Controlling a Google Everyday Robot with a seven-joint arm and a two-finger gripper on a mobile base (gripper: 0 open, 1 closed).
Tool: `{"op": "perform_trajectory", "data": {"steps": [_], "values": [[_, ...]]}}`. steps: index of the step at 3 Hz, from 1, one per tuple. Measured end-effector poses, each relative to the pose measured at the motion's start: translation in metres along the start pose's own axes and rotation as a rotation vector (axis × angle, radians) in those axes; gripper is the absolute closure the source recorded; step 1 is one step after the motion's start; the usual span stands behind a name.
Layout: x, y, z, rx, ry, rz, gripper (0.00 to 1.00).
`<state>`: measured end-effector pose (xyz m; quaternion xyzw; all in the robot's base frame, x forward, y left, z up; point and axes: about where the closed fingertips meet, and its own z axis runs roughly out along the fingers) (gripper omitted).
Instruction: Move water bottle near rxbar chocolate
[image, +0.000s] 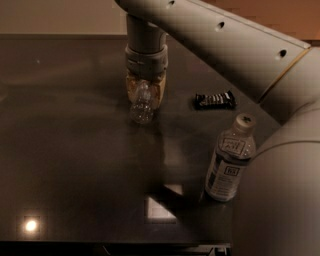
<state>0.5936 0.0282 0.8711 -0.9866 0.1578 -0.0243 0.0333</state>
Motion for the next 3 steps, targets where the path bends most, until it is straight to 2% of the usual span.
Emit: {"op": "perform_trajectory", "data": {"steps": [2, 3], "values": [[0.052, 0.02, -0.003, -0.024, 0.059, 0.119, 1.0], [0.066, 0.033, -0.005, -0.025, 0.06, 0.162, 1.0]]}}
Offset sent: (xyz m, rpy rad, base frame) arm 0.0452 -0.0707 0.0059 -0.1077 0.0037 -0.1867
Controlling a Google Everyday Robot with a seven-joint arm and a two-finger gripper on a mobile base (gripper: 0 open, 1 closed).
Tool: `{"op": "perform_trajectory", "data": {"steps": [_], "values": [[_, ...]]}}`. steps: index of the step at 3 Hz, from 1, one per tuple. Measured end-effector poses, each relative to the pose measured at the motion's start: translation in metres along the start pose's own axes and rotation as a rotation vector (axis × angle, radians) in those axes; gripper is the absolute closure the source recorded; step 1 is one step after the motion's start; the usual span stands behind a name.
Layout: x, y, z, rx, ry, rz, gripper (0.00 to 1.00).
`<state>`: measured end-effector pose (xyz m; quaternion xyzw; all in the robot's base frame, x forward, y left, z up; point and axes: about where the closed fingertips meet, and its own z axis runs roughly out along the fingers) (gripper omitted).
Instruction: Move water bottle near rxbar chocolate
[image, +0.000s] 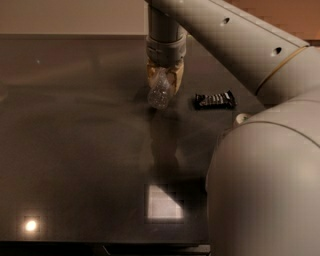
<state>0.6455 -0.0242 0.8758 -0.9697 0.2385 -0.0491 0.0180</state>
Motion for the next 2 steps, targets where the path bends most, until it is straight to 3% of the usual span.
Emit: {"op": "perform_trajectory", "data": {"steps": [2], "values": [[0.013, 0.029, -0.004, 0.011, -0.041, 0.058, 1.0]]}}
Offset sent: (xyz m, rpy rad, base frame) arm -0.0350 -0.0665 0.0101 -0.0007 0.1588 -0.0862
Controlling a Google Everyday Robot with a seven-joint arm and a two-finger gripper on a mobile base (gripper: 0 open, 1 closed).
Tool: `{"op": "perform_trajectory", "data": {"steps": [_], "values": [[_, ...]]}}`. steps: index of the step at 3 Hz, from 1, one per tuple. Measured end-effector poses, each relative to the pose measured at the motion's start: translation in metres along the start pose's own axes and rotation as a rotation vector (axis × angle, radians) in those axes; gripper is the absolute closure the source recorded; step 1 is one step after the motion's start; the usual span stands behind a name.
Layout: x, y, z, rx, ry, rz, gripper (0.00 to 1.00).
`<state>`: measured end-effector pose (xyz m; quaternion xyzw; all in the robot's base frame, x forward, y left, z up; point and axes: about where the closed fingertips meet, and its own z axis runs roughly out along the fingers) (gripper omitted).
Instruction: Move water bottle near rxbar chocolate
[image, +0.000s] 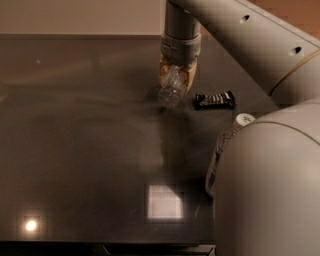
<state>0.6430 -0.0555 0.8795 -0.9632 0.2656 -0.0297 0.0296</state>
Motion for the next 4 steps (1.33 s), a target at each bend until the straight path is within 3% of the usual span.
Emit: {"op": "perform_trajectory", "data": {"steps": [1, 2, 4], "values": [[0.002, 0.016, 0.004, -0.007, -0.024, 0.02, 1.0], [0.004, 0.029, 0.011, -0.018, -0.042, 0.046, 0.85], [-0.009, 0.036, 0.022, -0.018, -0.106, 0.062, 0.36]]}}
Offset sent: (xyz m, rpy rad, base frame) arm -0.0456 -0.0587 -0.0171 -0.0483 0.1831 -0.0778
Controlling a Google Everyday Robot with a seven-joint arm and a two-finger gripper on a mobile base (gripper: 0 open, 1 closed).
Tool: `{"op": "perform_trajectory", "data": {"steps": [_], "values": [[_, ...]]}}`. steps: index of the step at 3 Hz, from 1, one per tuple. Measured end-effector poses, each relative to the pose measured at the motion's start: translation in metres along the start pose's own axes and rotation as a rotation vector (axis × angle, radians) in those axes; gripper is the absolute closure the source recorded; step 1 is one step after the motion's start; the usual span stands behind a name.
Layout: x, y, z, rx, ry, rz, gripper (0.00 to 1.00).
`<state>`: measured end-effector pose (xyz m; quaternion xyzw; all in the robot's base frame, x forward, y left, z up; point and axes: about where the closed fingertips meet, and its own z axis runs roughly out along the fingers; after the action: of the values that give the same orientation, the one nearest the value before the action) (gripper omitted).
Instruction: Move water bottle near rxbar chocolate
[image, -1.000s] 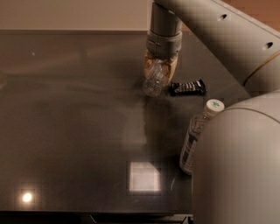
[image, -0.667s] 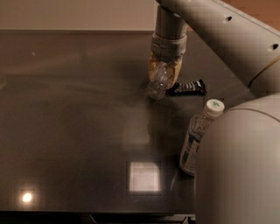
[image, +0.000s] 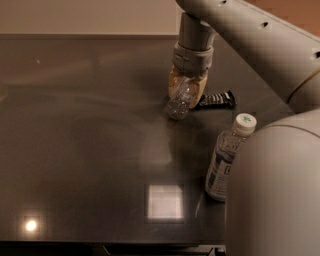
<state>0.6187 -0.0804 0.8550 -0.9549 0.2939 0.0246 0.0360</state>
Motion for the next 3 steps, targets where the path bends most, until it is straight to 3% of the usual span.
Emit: {"op": "perform_trajectory", "data": {"steps": [1, 2, 3], "values": [[-0.0066, -0.0005, 0.0059, -0.006, -0.022, -0.003, 0.14], [-0.0098, -0.0005, 0.0092, -0.013, -0.032, -0.006, 0.0], [-0.0107, 0.0022, 0.0097, -0.018, -0.038, -0.003, 0.0]]}}
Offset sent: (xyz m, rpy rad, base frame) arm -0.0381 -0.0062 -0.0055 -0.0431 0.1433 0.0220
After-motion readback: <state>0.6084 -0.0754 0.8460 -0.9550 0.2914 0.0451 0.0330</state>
